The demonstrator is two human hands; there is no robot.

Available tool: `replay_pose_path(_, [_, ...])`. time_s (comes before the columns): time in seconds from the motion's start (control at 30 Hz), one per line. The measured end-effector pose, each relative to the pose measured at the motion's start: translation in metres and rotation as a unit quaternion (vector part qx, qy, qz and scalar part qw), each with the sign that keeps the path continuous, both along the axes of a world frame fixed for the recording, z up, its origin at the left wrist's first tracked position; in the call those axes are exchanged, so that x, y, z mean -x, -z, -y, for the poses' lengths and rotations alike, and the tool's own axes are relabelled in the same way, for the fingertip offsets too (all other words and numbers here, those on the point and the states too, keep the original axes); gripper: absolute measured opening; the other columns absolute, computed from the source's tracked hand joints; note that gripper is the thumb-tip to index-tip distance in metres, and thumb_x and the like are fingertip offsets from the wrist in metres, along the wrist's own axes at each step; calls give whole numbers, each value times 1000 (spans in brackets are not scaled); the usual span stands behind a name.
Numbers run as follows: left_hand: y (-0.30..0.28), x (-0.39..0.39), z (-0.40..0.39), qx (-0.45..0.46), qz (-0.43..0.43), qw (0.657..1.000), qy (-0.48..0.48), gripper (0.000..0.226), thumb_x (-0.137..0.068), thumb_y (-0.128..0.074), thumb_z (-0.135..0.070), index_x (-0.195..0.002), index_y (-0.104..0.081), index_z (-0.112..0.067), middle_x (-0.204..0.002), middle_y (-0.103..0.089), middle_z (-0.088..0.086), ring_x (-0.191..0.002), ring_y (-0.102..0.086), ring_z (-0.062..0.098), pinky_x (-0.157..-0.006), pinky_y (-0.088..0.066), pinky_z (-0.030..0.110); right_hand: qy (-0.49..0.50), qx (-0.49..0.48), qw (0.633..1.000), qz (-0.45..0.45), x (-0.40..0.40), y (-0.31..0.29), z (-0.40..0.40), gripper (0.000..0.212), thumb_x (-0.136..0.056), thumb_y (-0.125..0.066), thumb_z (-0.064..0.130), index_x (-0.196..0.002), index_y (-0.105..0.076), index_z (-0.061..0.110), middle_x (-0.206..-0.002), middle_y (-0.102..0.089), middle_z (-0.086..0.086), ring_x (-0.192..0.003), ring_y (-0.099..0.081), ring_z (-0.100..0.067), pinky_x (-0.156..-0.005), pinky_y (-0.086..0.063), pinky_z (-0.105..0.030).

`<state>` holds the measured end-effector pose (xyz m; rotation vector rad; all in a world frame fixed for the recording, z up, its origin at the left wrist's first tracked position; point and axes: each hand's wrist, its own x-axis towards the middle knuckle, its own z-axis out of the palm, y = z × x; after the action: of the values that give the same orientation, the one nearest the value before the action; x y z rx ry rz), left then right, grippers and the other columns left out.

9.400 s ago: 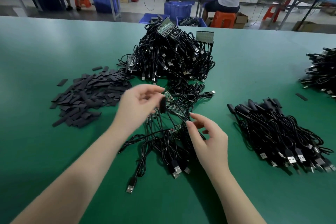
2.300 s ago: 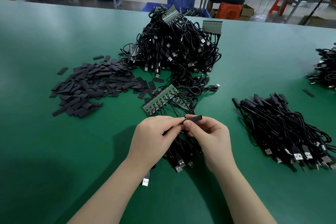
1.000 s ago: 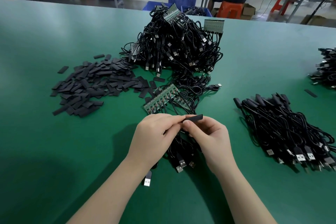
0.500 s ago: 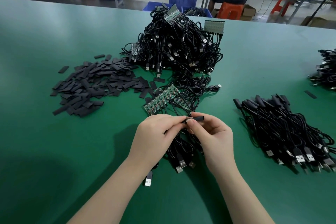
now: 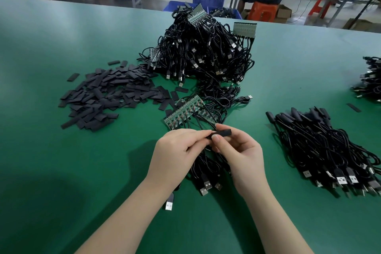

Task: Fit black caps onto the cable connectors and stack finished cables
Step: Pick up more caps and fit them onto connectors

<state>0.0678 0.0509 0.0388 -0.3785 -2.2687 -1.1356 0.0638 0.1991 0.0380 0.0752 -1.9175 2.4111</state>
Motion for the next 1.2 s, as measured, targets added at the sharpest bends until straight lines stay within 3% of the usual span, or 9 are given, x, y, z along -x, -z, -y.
replay_pose_path(0.13, [-1,-1,-1,-45,8,999,-18,17,-79,-74,-21,-95,-79,-22,-89,-75,-13,-86,-66,-1,-77,-53,26,-12,8,1000,-20,1,0,-3,29,-80,-73,7,-97,-78,31,-79,-75,0,-74,-70,-9,-73,-54,-17])
replay_pose_path(0.33, [1,0,0,-17,-11,1000,-11,17,-79,-74,-16,-96,-79,-15,-90,-75,-7,-86,-67,3,-78,-54,28,-39,-9,999,-30,3,-1,-10,30,-79,-72,9,-99,-78,30,-92,-77,-2,-85,-73,-11,-77,-55,-18])
replay_pose_path(0.6, [0,0,2,-60,41,997,6,24,-78,-78,-20,-102,-77,-24,-93,-71,-18,-90,-65,-5,-83,-51,16,-18,7,1000,-17,6,5,-12,34,-65,-82,29,-99,-78,28,-91,-76,-4,-82,-68,-16,-79,-56,-26])
replay_pose_path(0.87, [0,2,2,-87,71,993,25,15,-79,-78,-22,-93,-78,-28,-87,-71,-23,-87,-66,-6,-79,-46,8,-31,18,999,-23,7,5,-13,30,-70,-81,26,-100,-77,29,-85,-74,0,-79,-68,-14,-78,-55,-24])
replay_pose_path(0.97, [1,3,3,-98,92,990,33,12,-79,-76,-26,-90,-78,-30,-87,-70,-25,-86,-65,-6,-78,-47,8,-49,-24,997,-54,5,3,-13,27,-77,-77,18,-100,-77,33,-86,-74,4,-79,-67,-8,-76,-54,-20])
replay_pose_path(1.2, [2,2,3,-118,88,988,46,26,-77,-80,-15,-97,-77,-32,-87,-72,-21,-83,-68,0,-78,-50,12,-42,-44,997,-52,2,-1,-11,12,-76,-74,30,-89,-76,30,-79,-71,3,-73,-66,-12,-71,-54,-21])
